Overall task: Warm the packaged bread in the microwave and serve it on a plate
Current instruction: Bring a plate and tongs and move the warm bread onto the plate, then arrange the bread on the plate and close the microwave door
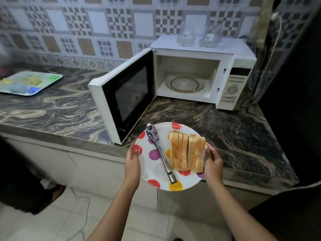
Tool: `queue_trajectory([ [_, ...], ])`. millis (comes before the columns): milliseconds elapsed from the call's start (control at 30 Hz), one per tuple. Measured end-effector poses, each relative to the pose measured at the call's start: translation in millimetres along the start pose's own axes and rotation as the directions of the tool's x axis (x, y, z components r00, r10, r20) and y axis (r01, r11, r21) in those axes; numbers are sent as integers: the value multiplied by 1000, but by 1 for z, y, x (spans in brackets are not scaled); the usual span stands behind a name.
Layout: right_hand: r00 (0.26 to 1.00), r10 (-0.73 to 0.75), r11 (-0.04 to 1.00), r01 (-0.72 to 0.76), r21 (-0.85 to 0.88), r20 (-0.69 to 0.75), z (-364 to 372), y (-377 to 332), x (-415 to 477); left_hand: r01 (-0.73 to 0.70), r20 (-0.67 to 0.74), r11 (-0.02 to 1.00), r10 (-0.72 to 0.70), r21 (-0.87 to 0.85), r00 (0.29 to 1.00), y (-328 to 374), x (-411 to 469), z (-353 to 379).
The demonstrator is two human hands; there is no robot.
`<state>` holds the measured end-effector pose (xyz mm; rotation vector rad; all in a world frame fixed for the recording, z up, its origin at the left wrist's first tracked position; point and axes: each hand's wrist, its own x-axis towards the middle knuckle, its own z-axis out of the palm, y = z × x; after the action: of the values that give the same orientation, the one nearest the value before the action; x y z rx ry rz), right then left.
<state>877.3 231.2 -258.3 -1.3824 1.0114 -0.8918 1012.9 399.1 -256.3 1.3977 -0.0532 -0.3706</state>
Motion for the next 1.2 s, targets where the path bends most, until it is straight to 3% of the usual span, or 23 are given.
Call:
queue_trajectory([
  [333,965,-10,1000,6,16,263,52,14,-150,29,-196,1000,-29,-2,980,14,-83,-167],
  [533,888,-99,995,84,53,450,117,5,-214,-60,-347,998,52,-14,937,45,-114,-256],
  [667,835,-66,996,26,81,546,168,-9,-244,-109,-440,994,93,-12,893,65,-119,-303],
  [933,749,-41,997,-11,74,662,279,-21,-266,-127,-571,992,99,-9,815,88,-77,-379],
  [1200,738,-21,996,-41,77,675,401,-29,-210,-126,-586,992,91,-19,805,115,46,-403],
])
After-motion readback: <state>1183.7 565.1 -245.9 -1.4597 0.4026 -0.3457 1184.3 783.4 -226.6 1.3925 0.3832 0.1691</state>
